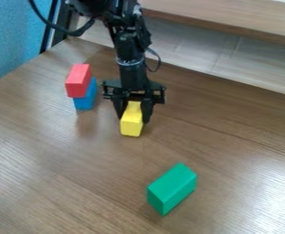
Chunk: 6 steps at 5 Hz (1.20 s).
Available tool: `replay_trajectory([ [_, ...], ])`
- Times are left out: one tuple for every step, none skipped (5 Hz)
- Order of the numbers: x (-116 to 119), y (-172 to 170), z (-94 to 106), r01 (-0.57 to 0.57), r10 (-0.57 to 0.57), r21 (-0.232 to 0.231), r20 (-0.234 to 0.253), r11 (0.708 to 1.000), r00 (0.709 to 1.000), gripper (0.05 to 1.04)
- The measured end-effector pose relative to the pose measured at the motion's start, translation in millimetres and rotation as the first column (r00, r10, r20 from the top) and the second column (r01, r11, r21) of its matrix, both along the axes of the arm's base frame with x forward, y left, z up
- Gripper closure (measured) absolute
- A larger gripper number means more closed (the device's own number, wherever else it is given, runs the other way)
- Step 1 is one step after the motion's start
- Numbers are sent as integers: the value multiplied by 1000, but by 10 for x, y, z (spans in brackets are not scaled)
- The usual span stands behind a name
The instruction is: Move the yellow block on the lower left side of the table
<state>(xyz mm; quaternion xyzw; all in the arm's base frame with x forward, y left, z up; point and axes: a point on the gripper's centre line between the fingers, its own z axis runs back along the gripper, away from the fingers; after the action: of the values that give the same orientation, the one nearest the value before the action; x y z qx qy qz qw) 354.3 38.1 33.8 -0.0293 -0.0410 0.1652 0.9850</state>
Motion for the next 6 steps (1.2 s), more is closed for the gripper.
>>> replay_trajectory([
  [-425, -49, 160, 49, -49, -21, -32, 999, 998, 488],
  [-898, 21, 251, 139, -140, -15, -42, 990, 989, 488],
  [-1320, 251, 222, 193, -193, -16, -14, 981, 981, 488],
  [-1617, 540, 131, 208, -208, 8, 10, 978, 978, 488],
  [-1753, 823, 119, 159, -160, 24, 33, 987, 987, 488],
  [-1738, 960, 146, 139, -140, 26, 61, 990, 988, 488],
])
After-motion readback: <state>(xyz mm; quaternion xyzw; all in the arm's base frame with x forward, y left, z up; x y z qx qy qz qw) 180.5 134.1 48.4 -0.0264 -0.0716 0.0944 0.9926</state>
